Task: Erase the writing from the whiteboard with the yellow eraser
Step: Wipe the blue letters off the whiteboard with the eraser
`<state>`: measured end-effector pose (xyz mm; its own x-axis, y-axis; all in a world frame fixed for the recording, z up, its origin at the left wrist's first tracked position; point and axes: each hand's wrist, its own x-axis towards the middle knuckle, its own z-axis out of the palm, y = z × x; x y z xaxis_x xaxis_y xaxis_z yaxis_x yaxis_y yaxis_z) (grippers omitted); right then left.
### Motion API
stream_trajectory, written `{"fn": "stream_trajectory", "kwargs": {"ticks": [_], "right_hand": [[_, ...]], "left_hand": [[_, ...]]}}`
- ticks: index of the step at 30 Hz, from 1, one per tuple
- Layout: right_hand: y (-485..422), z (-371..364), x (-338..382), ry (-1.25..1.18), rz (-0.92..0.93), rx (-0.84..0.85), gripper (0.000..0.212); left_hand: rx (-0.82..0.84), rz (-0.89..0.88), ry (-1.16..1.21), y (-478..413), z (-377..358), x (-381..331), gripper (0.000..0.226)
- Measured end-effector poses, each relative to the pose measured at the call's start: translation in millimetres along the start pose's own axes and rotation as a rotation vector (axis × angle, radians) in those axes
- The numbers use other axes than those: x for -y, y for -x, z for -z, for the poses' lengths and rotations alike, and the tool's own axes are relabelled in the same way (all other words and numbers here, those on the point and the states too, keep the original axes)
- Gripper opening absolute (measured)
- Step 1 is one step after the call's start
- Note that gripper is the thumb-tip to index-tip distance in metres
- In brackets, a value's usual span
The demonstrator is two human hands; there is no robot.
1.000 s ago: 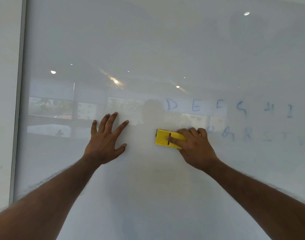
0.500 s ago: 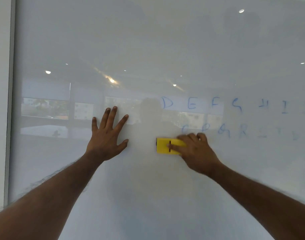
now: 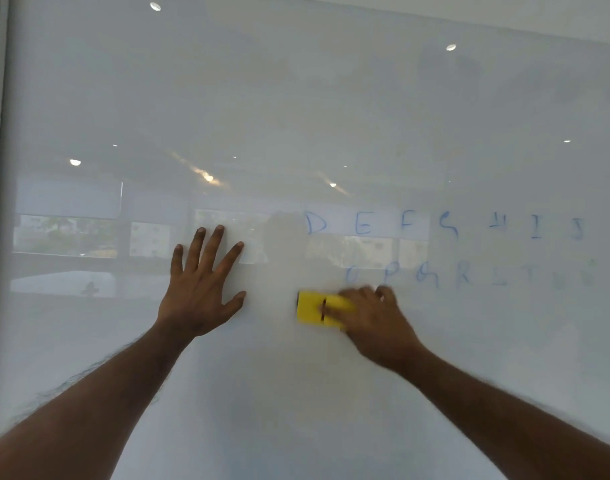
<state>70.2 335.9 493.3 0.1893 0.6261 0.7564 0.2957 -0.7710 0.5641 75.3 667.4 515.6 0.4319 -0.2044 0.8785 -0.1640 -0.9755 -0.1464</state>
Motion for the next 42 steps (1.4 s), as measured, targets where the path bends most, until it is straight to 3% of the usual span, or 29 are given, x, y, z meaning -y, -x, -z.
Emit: {"fn": "stream_trajectory", "kwargs": {"ticks": [2,4,9,12,14,17,19,25,31,38,42], "right_hand": [[-27,15,-17,-0.051,-0.284,-0.030,0.061],[-36,19,-20,-0.096,-0.405,-0.048,0.061],[-9,0,2,-0.009,-0.046,-0.001,0.062],[-22,4,-16,0.070,0.071,-0.006,0.055],[-46,15,-33,0.110,-0.001,-0.038,0.056],[-79,31,-50,0.084,-0.277,-0.070,0.059],[-79,32,-40,0.058,-0.338,-0.065,0.059],[-37,18,-3,0.012,-0.074,0.015,0.059],[-90,42,-52,0.068,-0.349,-0.038,0.057],[-70,33,-12,-0.057,-0.111,0.051,0.061],[-94,44,-39,-0.031,-0.252,0.004,0.059]], "left_hand": [[-0.006,-0.018,0.001,-7,-2,-4,0.084],[0.010,-0.028,0.002,-14,-4,-11,0.084],[-0.034,-0.002,-0.002,-17,-17,-22,0.082],[-0.059,-0.019,0.006,-15,-25,-18,0.081],[-0.069,-0.023,0.014,-14,-28,-18,0.080],[-0.082,-0.019,0.026,-13,-31,-18,0.079],[-0.086,-0.014,0.039,-12,-33,-18,0.078],[-0.091,-0.006,0.042,-8,-35,-16,0.075],[-0.092,-0.001,0.026,-7,-37,-18,0.075],[-0.101,0.004,0.036,-6,-36,-18,0.074],[-0.091,0.007,0.034,-5,-36,-18,0.073]]}}
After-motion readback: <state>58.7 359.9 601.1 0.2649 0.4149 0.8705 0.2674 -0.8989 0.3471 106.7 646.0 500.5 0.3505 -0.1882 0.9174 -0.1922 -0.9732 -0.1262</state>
